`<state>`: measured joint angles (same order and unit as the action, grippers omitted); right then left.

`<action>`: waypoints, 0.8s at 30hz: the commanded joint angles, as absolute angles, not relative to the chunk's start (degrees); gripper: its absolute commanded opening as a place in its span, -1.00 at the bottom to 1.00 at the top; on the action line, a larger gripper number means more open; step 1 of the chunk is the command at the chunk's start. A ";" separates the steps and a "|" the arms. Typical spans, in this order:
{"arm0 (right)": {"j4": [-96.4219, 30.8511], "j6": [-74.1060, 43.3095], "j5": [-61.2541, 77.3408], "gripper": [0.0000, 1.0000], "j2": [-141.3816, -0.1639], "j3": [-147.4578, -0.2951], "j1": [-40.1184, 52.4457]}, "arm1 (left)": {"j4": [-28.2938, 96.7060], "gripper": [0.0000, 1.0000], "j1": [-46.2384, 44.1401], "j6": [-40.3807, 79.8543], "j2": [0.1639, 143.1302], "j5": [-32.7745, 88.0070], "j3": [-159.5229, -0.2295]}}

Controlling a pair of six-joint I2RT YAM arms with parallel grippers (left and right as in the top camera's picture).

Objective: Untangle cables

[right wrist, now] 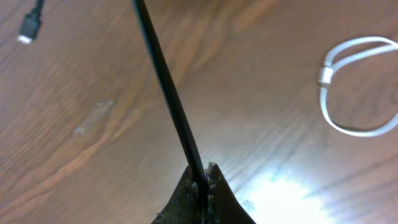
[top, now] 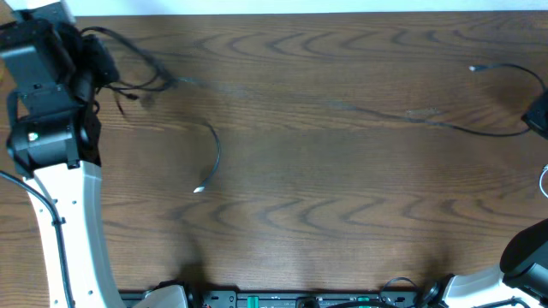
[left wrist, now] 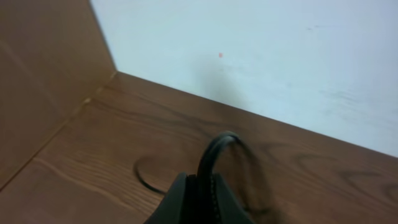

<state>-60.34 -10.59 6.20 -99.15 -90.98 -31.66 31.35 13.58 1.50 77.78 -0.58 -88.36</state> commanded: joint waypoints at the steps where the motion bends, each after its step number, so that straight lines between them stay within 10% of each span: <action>1: -60.88 -13.74 2.24 -0.98 -99.50 -90.89 -33.39 | 30.57 -0.85 17.04 2.28 76.16 -1.98 -88.42; 24: -62.04 -11.68 1.58 -0.98 -99.50 -90.89 -22.63 | 32.56 -0.85 16.21 8.05 75.31 23.62 -88.42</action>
<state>-62.17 -12.99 2.76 -99.18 -90.98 -25.82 32.38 18.65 6.20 77.01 16.51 -88.36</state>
